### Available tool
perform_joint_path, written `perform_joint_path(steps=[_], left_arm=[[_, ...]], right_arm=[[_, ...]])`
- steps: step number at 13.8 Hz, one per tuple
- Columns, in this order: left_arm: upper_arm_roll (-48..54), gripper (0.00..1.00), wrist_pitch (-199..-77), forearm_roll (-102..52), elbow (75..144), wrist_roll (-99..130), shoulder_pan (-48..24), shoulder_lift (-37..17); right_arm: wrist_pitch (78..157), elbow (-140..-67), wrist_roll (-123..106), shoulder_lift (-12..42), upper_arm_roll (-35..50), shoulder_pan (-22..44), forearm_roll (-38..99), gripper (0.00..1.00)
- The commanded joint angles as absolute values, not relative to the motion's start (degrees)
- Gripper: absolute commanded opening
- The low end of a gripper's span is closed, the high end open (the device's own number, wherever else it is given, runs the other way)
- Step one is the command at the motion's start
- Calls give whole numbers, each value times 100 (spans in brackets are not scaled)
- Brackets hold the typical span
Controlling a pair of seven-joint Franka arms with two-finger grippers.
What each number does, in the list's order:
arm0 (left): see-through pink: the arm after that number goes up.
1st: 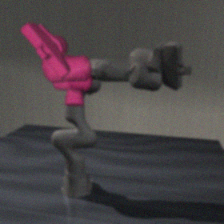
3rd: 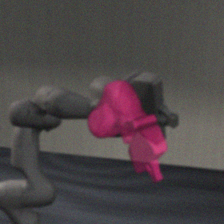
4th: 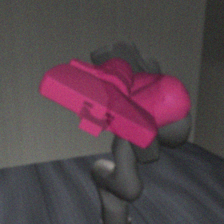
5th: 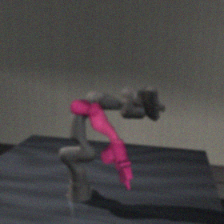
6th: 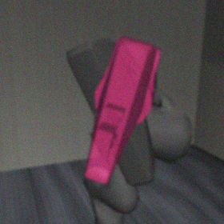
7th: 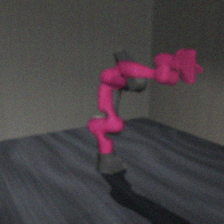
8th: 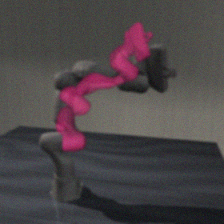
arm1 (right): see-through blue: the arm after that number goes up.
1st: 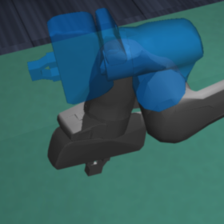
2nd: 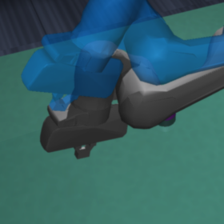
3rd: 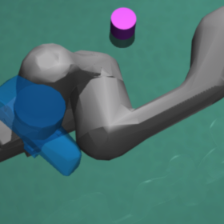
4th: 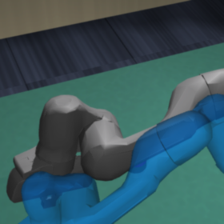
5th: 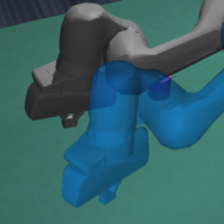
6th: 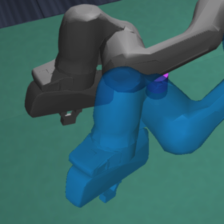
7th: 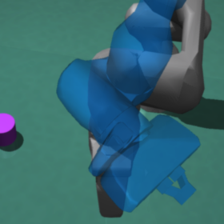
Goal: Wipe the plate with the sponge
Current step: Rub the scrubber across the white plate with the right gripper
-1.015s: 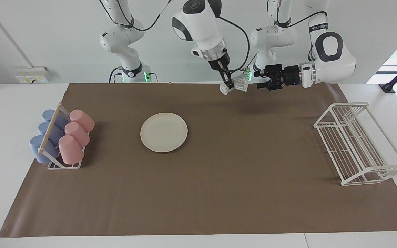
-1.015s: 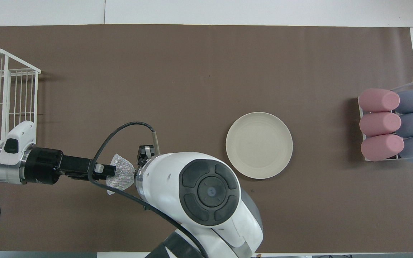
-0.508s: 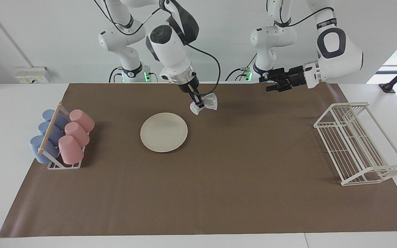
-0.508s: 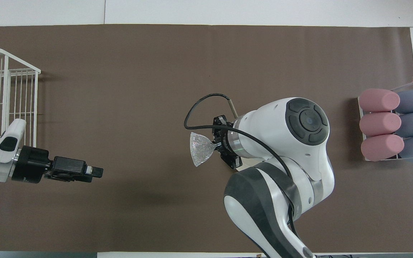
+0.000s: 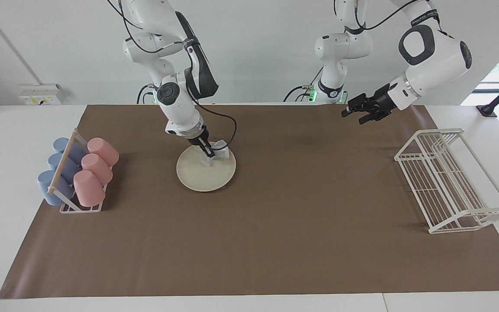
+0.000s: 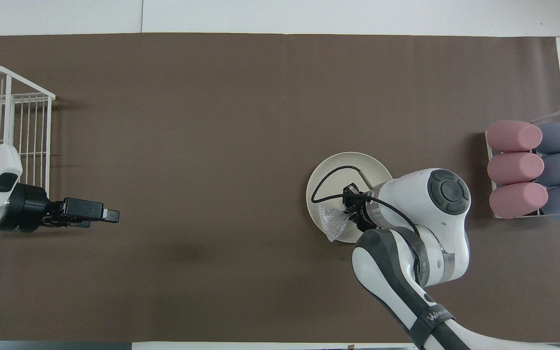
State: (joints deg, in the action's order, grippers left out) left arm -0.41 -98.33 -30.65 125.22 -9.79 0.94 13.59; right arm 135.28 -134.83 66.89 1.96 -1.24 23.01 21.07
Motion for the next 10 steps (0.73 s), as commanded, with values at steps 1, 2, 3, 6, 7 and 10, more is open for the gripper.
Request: perform_joint_path(steps=[1, 2, 3, 6, 7, 10], left_arm=[[-70, 100, -10054, -2936, 12542, -756, 0, 1380], [-70, 100, -10081, -2936, 12542, -756, 0, 1380], [-70, 100, -10133, -2936, 12542, -747, 0, 1380], [-70, 100, -10187, -2936, 12551, -747, 0, 1371], [-70, 100, -10187, -2936, 12551, -747, 9, 1371], [-70, 100, -10187, -2936, 12542, -747, 0, 1371]], right_arm=[[13693, -13693, 6321, 227, -35, 2215, 2162, 0], [13693, -13711, 6111, 281, -35, 2154, 2206, 0], [13702, -13737, 5891, 281, -35, 2084, 2276, 0], [13851, -13737, 4829, 343, -44, 1487, 2276, 0], [13878, -13729, 4538, 378, -44, 1329, 2276, 0], [14001, -13746, 4394, 378, -35, 1274, 2276, 0]])
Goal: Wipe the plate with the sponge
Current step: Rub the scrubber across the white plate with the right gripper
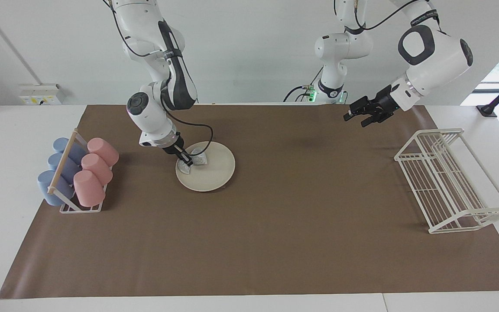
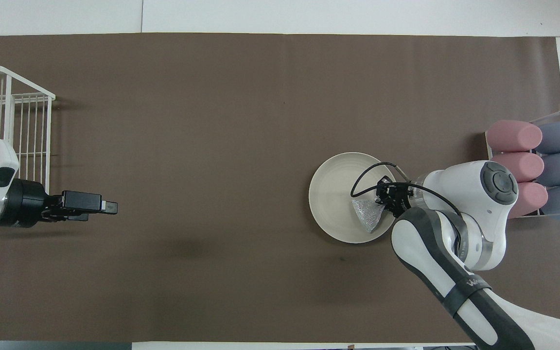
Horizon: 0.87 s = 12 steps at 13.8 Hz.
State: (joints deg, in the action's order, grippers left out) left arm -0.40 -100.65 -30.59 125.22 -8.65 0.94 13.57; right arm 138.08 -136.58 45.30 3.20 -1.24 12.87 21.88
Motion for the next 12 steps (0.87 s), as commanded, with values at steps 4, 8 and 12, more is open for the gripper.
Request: perform_joint_path(steps=[4, 8, 12], left_arm=[[-70, 100, -10204, -2848, 12542, -756, 0, 1354], [-53, 100, -10230, -2584, 12542, -765, -88, 1345], [-53, 100, -10248, -2584, 12542, -756, -88, 1345]], right_arm=[[14010, -13799, 4797, 343, -26, 1669, 2294, 0], [14492, -13790, 5597, 387, -18, 2319, 2583, 0], [14511, -13790, 5626, 396, -35, 2347, 2663, 0]])
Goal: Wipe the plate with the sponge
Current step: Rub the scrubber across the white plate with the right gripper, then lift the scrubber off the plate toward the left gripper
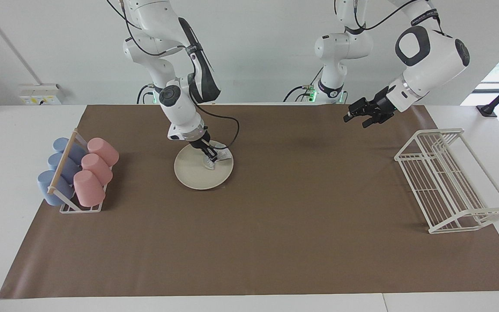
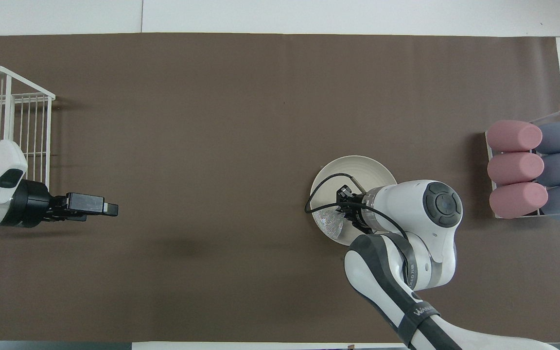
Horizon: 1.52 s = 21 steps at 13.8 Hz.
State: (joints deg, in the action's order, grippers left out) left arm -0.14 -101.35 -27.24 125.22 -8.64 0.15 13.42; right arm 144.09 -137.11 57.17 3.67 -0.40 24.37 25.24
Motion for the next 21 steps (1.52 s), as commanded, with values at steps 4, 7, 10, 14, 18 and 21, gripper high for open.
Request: perform_joint_path(steps=[4, 7, 10, 14, 18, 21], left_arm=[[-53, 100, -10248, -2584, 12542, -756, -88, 1345], [-53, 100, -10248, -2575, 12551, -747, -97, 1345], [-53, 100, -10248, -2575, 12551, -747, -97, 1345], [-53, 100, -10248, -2575, 12551, -747, -97, 1345], [-53, 100, -10239, -2575, 12542, -747, -97, 1345], [-53, 100, -10239, -2575, 12542, -747, -97, 1345]], right_arm=[[14511, -13781, 4660, 431, -44, 1882, 2663, 0], [14528, -13772, 4299, 466, -53, 1731, 2654, 0], [14555, -13764, 4114, 466, -53, 1644, 2646, 0], [14528, -13799, 4507, 431, -35, 1880, 2646, 0], [14555, -13834, 5412, 396, -35, 2521, 2646, 0], [14563, -13834, 5450, 396, -44, 2567, 2646, 0]])
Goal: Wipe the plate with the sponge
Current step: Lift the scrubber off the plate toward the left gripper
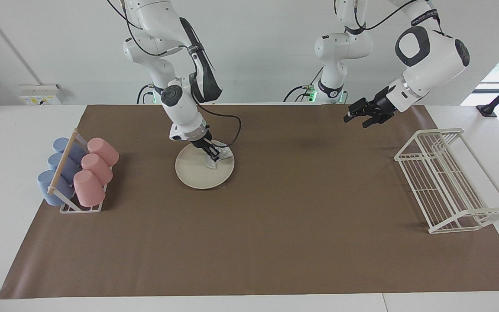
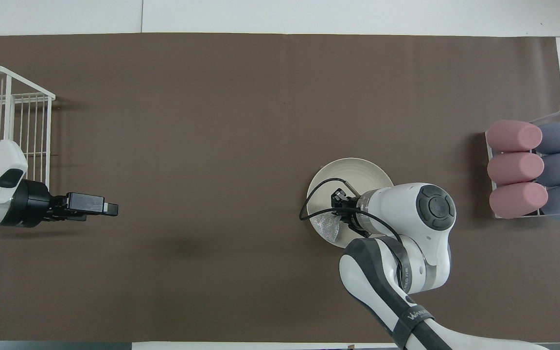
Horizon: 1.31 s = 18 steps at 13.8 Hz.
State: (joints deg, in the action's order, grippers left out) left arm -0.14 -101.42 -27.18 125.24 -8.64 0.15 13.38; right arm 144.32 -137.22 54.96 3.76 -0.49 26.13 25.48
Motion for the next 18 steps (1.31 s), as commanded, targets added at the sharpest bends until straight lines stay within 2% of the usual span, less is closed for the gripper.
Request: perform_joint_path(steps=[1, 5, 7, 11, 16, 18], left_arm=[[-53, 100, -10239, -2575, 12542, -747, -97, 1345], [-53, 100, -10248, -2575, 12551, -747, -97, 1345], [-53, 100, -10257, -2575, 12551, -747, -97, 1345], [-44, 100, -10257, -2741, 12516, -598, -27, 1336], [-97, 100, -9915, -4795, 12516, -598, 132, 1345], [-123, 100, -9608, -5455, 12524, -598, 141, 1371]], right_arm=[[14563, -13834, 5432, 404, -44, 2540, 2646, 0], [14284, -13406, 5702, 369, -53, 2531, 2646, 0], [13146, -12538, 6421, 395, -62, 2514, 2637, 0], [11790, -11306, 7644, 343, -62, 2601, 1805, 0], [9523, -9530, 9035, 132, 9, 2979, 616, 0], [9229, -9299, 9201, 158, 9, 3058, 580, 0]])
